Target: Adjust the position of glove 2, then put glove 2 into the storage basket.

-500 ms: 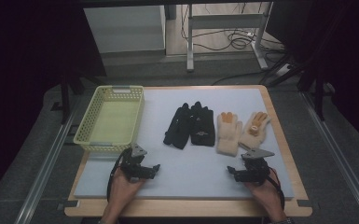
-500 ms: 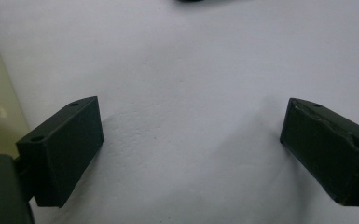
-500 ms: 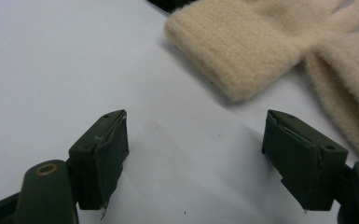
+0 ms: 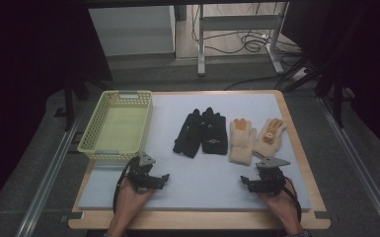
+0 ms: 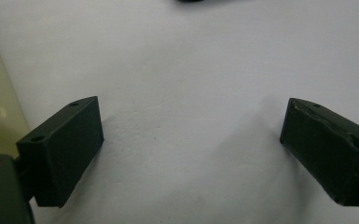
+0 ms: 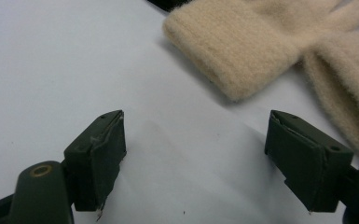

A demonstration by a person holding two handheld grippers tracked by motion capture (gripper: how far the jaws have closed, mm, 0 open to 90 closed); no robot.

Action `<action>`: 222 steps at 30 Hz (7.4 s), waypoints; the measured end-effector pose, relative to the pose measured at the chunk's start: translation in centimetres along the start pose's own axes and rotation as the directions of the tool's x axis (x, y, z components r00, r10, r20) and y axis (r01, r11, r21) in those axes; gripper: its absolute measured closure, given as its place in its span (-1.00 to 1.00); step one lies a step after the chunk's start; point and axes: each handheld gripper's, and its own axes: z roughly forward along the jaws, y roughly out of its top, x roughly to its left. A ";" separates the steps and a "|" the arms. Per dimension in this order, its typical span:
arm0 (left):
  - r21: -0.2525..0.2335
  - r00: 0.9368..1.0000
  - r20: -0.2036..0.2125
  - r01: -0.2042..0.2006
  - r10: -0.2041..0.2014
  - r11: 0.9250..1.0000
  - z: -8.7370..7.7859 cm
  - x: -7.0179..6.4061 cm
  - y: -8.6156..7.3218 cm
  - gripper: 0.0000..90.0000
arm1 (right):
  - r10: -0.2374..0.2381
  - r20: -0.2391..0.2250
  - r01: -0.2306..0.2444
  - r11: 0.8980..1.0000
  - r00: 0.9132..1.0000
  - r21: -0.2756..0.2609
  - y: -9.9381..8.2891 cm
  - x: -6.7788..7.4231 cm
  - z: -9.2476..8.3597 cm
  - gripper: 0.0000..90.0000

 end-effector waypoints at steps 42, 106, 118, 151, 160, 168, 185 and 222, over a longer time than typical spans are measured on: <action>-0.001 1.000 0.001 -0.001 0.001 1.000 0.0 0.0 0.0 -0.87 | -0.017 -0.085 0.014 0.999 0.996 -0.031 7.0 2.0 3.3 -0.43; 0.001 1.000 0.003 0.001 -0.001 1.000 0.0 0.0 0.0 -0.87 | -0.156 -0.178 0.155 0.988 0.972 -0.022 18.4 5.6 11.0 0.74; -0.004 1.000 0.001 0.003 -0.003 1.000 0.0 0.0 0.0 -0.87 | -0.209 -0.279 0.205 0.978 0.937 -0.046 13.6 9.0 4.6 0.73; -0.001 1.000 0.003 0.002 -0.002 1.000 0.0 0.0 0.0 -0.87 | -0.081 -0.064 0.080 0.997 0.995 -0.016 14.3 -1.1 9.5 0.01; -0.001 1.000 0.003 0.002 -0.002 1.000 0.0 0.0 0.0 -0.87 | -0.112 -0.047 0.116 0.988 0.993 0.103 14.6 -1.8 14.1 -0.32; 0.000 1.000 0.003 0.002 -0.002 1.000 0.0 0.0 0.0 -0.87 | -0.110 -0.054 0.115 0.987 0.992 0.111 14.8 -0.8 13.9 0.63; 0.001 1.000 0.004 0.001 -0.001 1.000 0.0 0.0 0.0 -0.87 | 0.061 -0.084 -0.064 0.997 0.995 -0.031 15.4 -1.2 8.5 0.74; -0.004 1.000 0.003 0.004 -0.004 1.000 0.0 0.0 0.0 -0.87 | -0.350 -0.382 0.391 0.920 0.855 0.034 11.3 10.2 8.2 0.43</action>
